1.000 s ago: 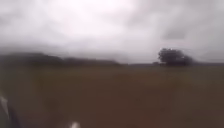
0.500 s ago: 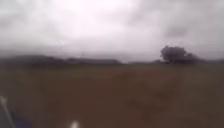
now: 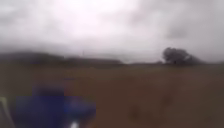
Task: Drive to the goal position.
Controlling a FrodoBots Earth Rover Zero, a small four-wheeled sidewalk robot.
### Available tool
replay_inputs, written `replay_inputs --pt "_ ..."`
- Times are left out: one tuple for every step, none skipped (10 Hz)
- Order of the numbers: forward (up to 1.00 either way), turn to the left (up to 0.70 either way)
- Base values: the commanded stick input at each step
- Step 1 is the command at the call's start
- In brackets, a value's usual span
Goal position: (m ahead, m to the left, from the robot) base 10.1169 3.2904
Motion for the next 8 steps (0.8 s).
replay_inputs --pt "0.70 0.00" --pt "0.70 0.00" --pt "0.70 0.00" --pt "0.70 0.00" --pt "0.70 0.00" --pt "0.70 0.00" --pt "0.70 0.00" --pt "0.70 0.00"
